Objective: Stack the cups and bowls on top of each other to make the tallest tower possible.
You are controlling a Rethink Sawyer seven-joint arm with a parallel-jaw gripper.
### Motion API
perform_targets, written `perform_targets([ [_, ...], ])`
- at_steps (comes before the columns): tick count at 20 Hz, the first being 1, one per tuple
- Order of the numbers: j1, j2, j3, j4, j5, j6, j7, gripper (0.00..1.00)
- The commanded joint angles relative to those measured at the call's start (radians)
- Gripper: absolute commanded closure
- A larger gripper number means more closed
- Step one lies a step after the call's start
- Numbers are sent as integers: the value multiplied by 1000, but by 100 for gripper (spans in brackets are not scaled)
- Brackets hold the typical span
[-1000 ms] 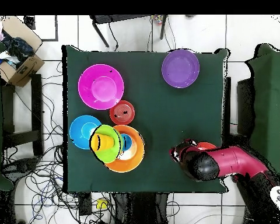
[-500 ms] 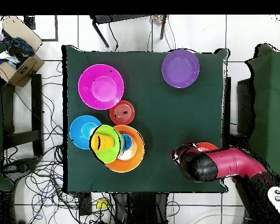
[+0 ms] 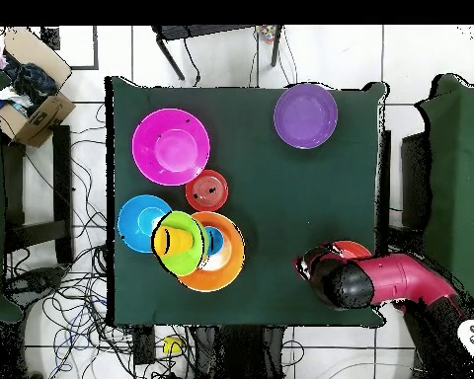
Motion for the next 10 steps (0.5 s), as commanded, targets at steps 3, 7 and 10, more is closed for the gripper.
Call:
perform_targets([
  [3, 55, 16, -82, -83, -69, -43, 54, 0],
  [7, 66, 33, -107, -98, -77, -51, 70, 0],
  [10, 70, 42, -126, -105, -81, -62, 81, 0],
])
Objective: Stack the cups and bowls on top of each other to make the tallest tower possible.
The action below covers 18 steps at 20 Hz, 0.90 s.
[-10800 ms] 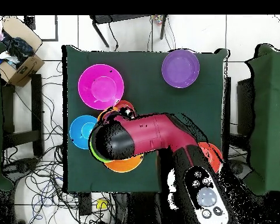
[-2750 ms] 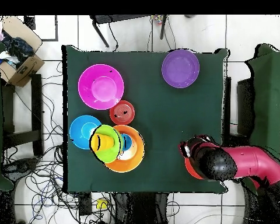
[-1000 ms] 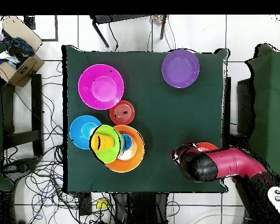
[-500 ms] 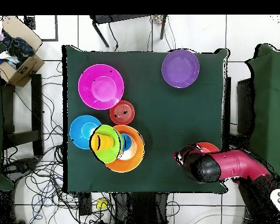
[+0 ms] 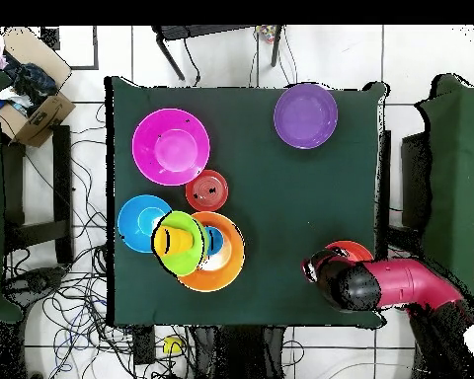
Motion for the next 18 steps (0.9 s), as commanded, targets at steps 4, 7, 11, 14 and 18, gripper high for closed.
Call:
perform_targets([
  [4, 83, 47, -99, -81, -86, -80, 92, 0],
  [7, 92, 37, -107, -65, -79, -85, 86, 0],
  [11, 97, 38, -118, -51, -66, -99, 87, 0],
  [14, 104, 42, -130, -42, -62, -121, 98, 0],
  [18, 109, 53, -152, -48, -52, -149, 117, 0],
])
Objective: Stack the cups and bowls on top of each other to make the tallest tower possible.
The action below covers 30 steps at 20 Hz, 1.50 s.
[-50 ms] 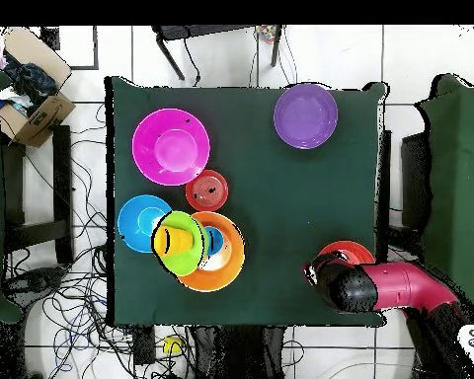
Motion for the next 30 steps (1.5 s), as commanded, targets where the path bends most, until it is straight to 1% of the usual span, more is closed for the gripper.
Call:
perform_targets([
  [1, 60, 27, -59, -30, -53, -103, 120, 0],
  [7, 78, 45, -91, -54, -61, -116, 114, 0],
  [9, 100, 63, -118, -72, -71, -129, 133, 0],
  [11, 126, 82, -149, -86, -79, -149, 159, 0],
  [15, 202, 110, -247, -108, -78, -220, 256, 0],
  [19, 254, 113, -324, -120, -58, -248, 287, 0],
  [24, 281, 131, -368, -143, -39, -266, 284, 0],
  [30, 276, 129, -390, -157, -24, -266, 274, 0],
])
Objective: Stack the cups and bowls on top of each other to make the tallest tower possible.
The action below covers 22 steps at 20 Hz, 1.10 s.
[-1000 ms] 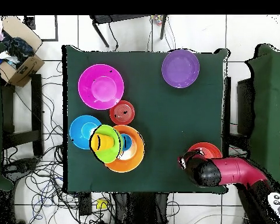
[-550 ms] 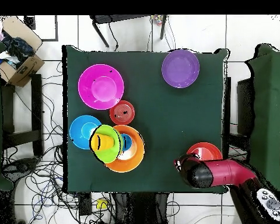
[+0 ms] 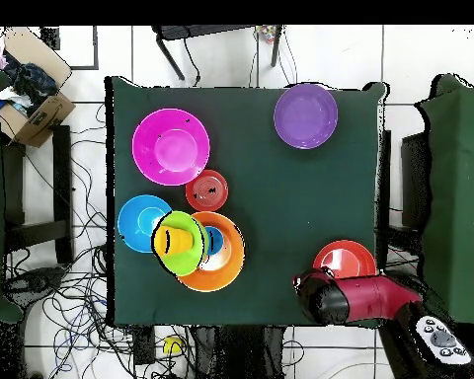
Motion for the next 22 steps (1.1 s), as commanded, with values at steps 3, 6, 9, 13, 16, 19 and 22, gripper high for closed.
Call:
perform_targets([
  [3, 50, 21, -67, -124, -21, -47, 135, 0],
  [6, 53, 31, -72, -136, -18, -60, 135, 0],
  [9, 56, 38, -73, -143, -17, -78, 131, 0],
  [13, 55, 57, -69, -152, -26, -119, 121, 0],
  [16, 46, 74, -49, -156, -44, -145, 93, 0],
  [19, 32, 97, -23, -163, -66, -180, 62, 0],
  [22, 0, 106, 12, -161, -75, -200, 32, 0],
])
